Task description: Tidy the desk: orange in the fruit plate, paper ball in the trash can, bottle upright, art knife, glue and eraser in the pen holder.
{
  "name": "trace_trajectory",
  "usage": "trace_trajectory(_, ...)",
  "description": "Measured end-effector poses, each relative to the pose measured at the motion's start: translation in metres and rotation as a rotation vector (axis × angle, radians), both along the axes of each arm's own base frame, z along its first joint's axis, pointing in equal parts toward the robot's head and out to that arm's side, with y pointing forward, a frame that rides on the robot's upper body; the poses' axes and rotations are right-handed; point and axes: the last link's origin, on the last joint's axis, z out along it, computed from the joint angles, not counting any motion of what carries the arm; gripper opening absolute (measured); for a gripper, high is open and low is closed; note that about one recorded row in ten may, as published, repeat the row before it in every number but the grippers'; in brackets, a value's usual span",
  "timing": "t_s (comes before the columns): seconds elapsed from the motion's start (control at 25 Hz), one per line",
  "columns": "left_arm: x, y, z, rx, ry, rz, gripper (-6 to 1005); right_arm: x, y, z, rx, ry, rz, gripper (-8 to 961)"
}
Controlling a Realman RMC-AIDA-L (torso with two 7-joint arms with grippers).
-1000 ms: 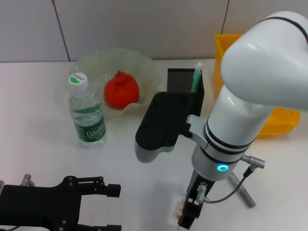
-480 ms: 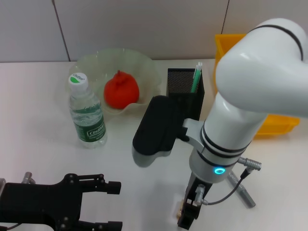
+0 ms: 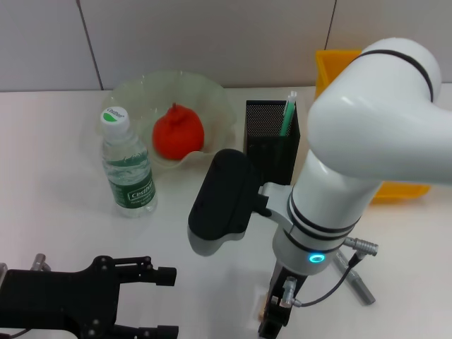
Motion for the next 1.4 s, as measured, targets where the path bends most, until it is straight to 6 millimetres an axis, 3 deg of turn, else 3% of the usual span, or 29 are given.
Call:
trace_trajectory(0.24, 0.000, 0.000, 0.000, -0.001, 0.001, 0.001, 830, 0.000, -0.003, -0.004, -0.004, -0.011, 0.013, 751)
trace_trajectory(0.92, -0.002, 0.000, 0.001, 0.007, 0.002, 0.008, 830, -0.001, -0.001, 0.000, 0.010, -0.001, -0.007, 409)
trace_trajectory(1.16, -0.003, -0.002, 0.001, 0.006, 0.003, 0.012, 830, -0.017, 0.017, 0.031, 0.091, 0.056, 0.004, 430)
trace_trajectory(1.28, -0.003, -0.002, 0.001, 0.005, 0.003, 0.013, 830, -0.027, 0.030, 0.055, 0.162, 0.116, 0.028, 441)
trace_trajectory(1.32, -0.003, -0.002, 0.001, 0.004, 0.003, 0.013, 830, -0.034, 0.038, 0.073, 0.211, 0.172, 0.049, 444)
trace_trajectory(1.4, -0.003, -0.002, 0.000, 0.006, 0.001, 0.014, 830, -0.038, 0.042, 0.083, 0.239, 0.206, 0.062, 451)
